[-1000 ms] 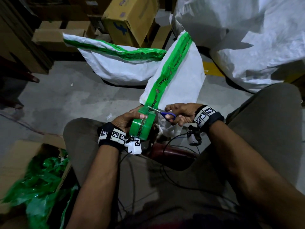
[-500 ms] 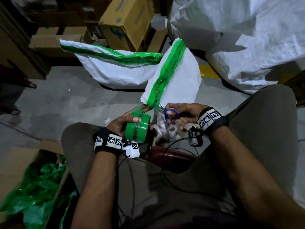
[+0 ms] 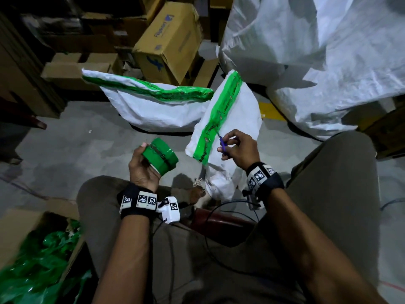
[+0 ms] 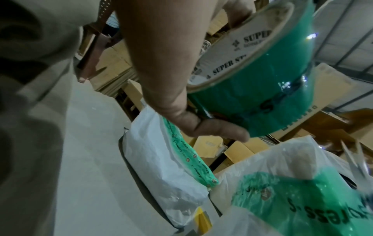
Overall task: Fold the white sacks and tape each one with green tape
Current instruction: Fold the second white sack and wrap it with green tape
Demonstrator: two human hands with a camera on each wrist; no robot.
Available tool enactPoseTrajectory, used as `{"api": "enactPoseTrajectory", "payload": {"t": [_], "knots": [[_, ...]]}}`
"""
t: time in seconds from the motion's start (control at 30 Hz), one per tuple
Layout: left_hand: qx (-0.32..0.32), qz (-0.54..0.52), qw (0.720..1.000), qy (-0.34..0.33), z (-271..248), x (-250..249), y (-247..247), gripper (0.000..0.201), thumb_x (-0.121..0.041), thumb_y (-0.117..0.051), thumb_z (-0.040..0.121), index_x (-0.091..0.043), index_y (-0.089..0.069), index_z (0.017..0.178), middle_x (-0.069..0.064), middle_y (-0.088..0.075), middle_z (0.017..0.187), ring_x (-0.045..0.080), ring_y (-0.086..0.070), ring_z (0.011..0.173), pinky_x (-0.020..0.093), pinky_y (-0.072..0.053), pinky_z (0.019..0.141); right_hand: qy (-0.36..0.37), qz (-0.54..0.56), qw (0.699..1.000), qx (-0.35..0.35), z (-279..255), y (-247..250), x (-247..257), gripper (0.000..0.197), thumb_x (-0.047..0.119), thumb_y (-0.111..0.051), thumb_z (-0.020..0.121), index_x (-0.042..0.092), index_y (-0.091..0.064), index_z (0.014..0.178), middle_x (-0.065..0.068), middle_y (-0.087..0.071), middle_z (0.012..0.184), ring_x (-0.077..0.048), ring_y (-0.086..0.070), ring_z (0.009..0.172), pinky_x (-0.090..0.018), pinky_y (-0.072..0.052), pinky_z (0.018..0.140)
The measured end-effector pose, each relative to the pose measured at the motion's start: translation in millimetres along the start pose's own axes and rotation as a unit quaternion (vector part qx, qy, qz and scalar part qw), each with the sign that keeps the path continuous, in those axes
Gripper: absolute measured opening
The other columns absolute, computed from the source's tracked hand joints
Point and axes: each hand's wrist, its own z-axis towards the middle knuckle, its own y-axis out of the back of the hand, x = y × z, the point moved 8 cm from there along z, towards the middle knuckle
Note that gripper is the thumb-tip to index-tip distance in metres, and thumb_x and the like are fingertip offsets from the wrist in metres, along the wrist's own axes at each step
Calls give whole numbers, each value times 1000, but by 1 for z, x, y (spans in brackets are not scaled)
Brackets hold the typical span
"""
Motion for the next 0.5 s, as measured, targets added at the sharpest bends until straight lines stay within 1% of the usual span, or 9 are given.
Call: {"api": "enactPoseTrajectory", "payload": {"t": [0.07, 0.13, 0.17, 0.2, 0.27, 0.3, 0.37, 0.43, 0.5], "knots": [[-3, 2, 1000, -9, -3, 0, -4, 17, -37, -66, 87, -24, -74, 81, 4, -70, 96, 28, -65, 96, 52, -53, 91, 27, -12, 1000, 0, -3, -5, 10, 22, -14, -77, 74, 2, -66, 85, -20, -72, 83, -23, -73, 59, -37, -61, 55], [-17, 42, 999, -16, -6, 0, -9, 15, -38, -73, 79, -23, -74, 80, 3, -69, 92, 25, -67, 91, 47, -54, 87, 53, -36, 998, -4, -7, -8, 21, 23, -6, -84, 71, 7, -68, 80, -14, -73, 81, -24, -72, 56, -35, -59, 55], [-27, 69, 997, -27, -7, -1, -10, 22, -37, -80, 71, -22, -72, 83, 3, -68, 91, 24, -67, 89, 43, -54, 84, 64, -46, 997, -6, -10, -9, 27, 24, -3, -86, 70, 10, -67, 79, -11, -73, 79, -24, -71, 55, -35, -59, 54], [-33, 103, 993, -45, -6, -3, -11, 36, -34, -85, 62, -20, -69, 92, 4, -66, 92, 22, -67, 87, 38, -55, 79, 71, -51, 996, -5, -13, -10, 30, 25, -2, -87, 70, 12, -67, 79, -8, -73, 79, -23, -71, 55, -36, -59, 55], [-30, 191, 977, -90, -7, -10, -17, 62, -24, -84, 58, -16, -55, 113, 5, -62, 100, 15, -68, 82, 30, -55, 67, 81, -53, 995, 3, -19, -11, 37, 26, -3, -84, 72, 12, -67, 85, -5, -71, 81, -24, -71, 58, -40, -62, 60], [-6, 247, 962, -115, -9, -13, -26, 70, -23, -84, 58, -17, -50, 119, 6, -60, 104, 11, -68, 82, 29, -55, 67, 87, -47, 995, 18, -20, -13, 41, 26, -6, -80, 76, 10, -66, 89, -6, -70, 85, -27, -72, 62, -44, -62, 63], [71, 357, 918, -156, -17, -14, -50, 85, -27, -88, 54, -16, -44, 126, 5, -59, 109, 10, -67, 90, 27, -56, 78, 72, 19, 995, 62, -26, -21, 48, 26, -14, -63, 85, 6, -57, 100, -19, -69, 96, -33, -71, 67, -47, -62, 65], [151, 425, 875, -175, -31, -9, -79, 95, -28, -90, 54, -15, -38, 132, 6, -59, 113, 14, -66, 100, 27, -55, 87, 50, 120, 986, 105, -35, -26, 60, 32, -18, -52, 91, 8, -44, 107, -31, -67, 106, -29, -68, 66, -40, -60, 62], [211, 479, 833, -180, -42, -3, -104, 99, -26, -92, 58, -16, -33, 137, 8, -59, 119, 17, -66, 107, 28, -54, 93, 56, 171, 975, 134, -40, -28, 69, 38, -17, -55, 92, 11, -37, 111, -28, -70, 109, -21, -68, 72, -32, -57, 68]]}}
